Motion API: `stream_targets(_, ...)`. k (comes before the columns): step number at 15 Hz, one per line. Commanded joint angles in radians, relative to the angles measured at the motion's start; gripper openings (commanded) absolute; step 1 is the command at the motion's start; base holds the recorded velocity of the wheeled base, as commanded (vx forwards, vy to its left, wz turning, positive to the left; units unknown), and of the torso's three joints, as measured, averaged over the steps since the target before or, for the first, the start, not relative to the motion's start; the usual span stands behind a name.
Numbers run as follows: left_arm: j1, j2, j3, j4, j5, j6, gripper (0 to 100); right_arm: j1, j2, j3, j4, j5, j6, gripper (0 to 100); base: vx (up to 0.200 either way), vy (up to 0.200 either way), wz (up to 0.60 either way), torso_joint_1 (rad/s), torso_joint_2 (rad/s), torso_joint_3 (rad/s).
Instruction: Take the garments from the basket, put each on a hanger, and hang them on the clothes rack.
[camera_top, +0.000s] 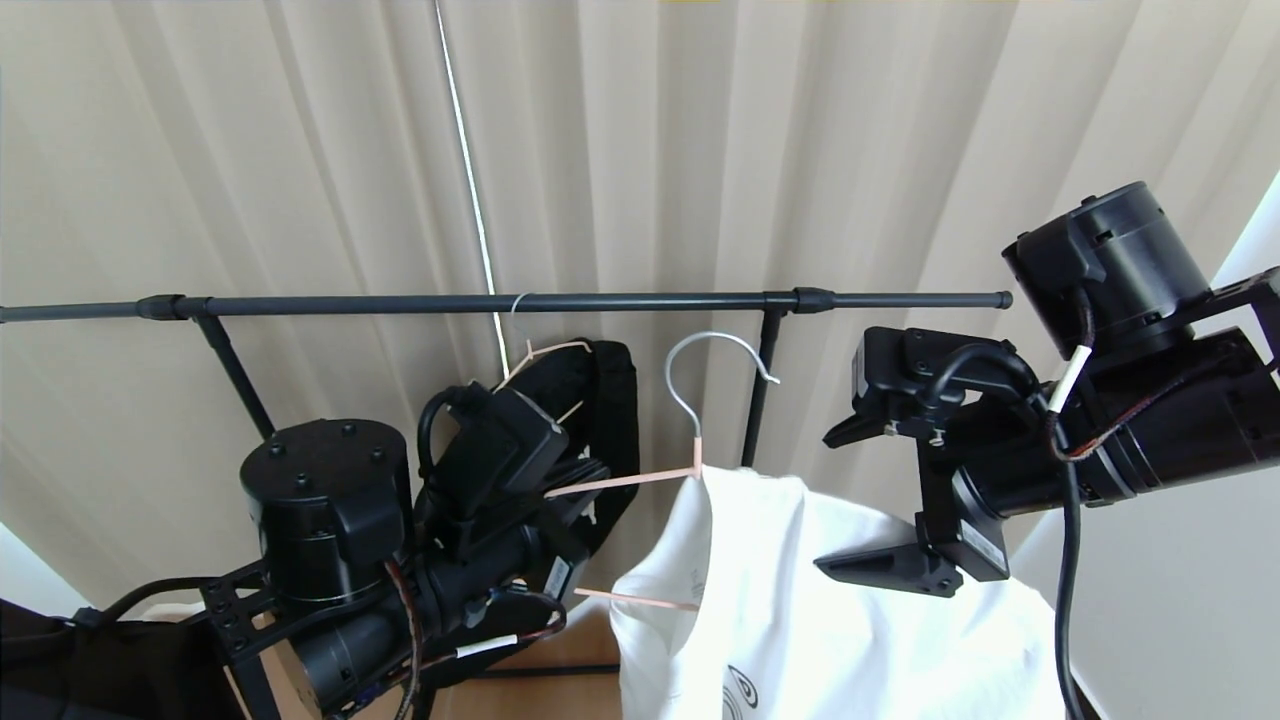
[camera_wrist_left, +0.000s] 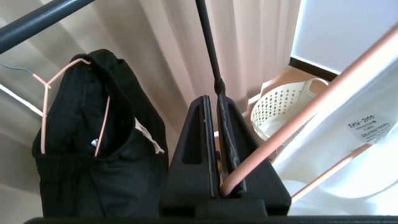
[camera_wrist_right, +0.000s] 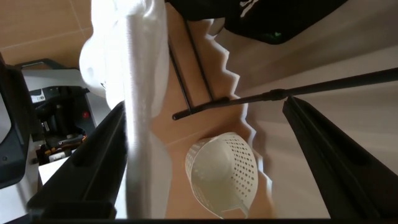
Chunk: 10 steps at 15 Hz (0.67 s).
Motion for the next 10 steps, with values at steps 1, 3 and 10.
stream_targets(1, -0.002, -0.007, 0.005, 0.000, -0.001, 0.000, 0, 0.000, 0.000, -0.002, 0.000, 0.000, -0.001, 100, 0.000, 0.000, 0.00, 0.000, 0.00, 0.000)
stream_targets(3, -0.002, -0.010, 0.008, 0.000, -0.001, 0.000, 0, 0.000, -0.002, 0.000, 0.001, 0.000, 0.001, 100, 0.000, 0.000, 0.00, 0.000, 0.00, 0.000)
stream_targets(10, -0.002, -0.013, 0.009, 0.000, -0.030, -0.006, 0, -0.001, -0.015, 0.006, 0.003, 0.034, 0.001, 0, 0.000, 0.000, 0.00, 0.000, 0.00, 0.000)
